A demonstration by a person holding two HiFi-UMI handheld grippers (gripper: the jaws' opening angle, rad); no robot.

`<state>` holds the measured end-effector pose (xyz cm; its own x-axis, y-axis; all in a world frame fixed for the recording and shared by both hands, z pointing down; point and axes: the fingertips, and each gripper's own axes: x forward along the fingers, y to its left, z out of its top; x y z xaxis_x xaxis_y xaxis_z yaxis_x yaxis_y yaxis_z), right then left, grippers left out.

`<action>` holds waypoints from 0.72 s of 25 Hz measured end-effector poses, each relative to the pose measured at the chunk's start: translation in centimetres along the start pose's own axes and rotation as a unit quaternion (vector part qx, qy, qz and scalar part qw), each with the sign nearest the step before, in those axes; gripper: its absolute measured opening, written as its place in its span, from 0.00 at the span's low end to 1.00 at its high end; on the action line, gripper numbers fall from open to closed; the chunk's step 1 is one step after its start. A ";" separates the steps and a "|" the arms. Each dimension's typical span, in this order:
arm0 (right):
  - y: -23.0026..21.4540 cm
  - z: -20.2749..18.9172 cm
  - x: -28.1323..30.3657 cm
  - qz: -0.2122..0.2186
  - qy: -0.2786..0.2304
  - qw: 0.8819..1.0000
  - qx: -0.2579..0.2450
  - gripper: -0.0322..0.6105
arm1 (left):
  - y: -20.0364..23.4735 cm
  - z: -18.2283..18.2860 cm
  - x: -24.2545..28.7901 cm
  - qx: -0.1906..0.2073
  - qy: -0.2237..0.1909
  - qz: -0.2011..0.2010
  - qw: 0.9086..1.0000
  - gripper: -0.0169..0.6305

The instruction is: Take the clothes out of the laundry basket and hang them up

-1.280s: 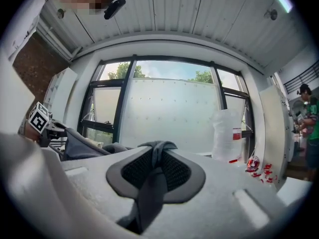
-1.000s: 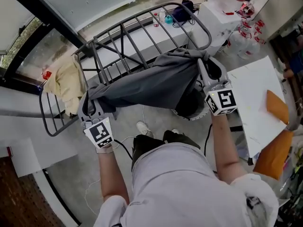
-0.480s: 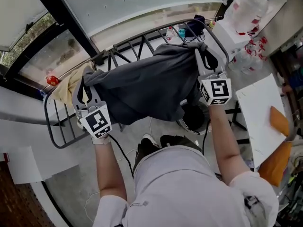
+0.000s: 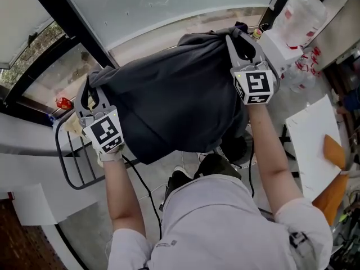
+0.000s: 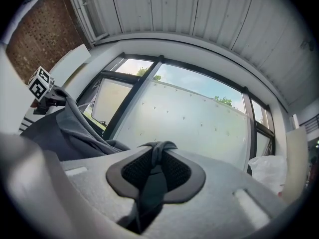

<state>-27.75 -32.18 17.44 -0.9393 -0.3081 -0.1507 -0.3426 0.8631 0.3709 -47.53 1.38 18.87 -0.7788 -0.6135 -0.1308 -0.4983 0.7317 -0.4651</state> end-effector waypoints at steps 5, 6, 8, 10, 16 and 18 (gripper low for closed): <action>-1.7 -0.2 5.9 0.017 -0.016 1.000 0.010 0.14 | 0.6 0.9 4.5 0.005 0.010 0.021 1.000 0.06; -2.1 -0.5 7.1 0.020 -0.017 1.000 0.013 0.14 | 0.5 1.0 5.5 0.007 0.014 0.023 1.000 0.06; -2.7 -1.1 9.5 0.030 -0.020 0.999 0.020 0.14 | 0.2 0.6 7.5 0.013 0.026 0.028 0.999 0.06; -3.0 -2.3 11.4 0.044 -0.015 0.998 0.029 0.14 | -0.5 -0.4 9.1 0.015 0.046 0.031 0.998 0.06; -0.6 -9.9 15.2 0.113 0.047 0.991 0.046 0.15 | -5.0 -7.7 11.8 0.015 0.142 0.014 0.990 0.06; 0.7 -12.6 16.0 0.137 0.070 0.987 0.047 0.15 | -6.2 -10.6 12.3 0.007 0.177 0.008 0.984 0.07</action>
<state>-43.25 -41.56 26.82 -0.9919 -0.1034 0.0740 -0.0776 0.9533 0.2919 -58.10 -7.56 29.45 -0.8713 -0.4591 0.1735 -0.4821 0.7347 -0.4772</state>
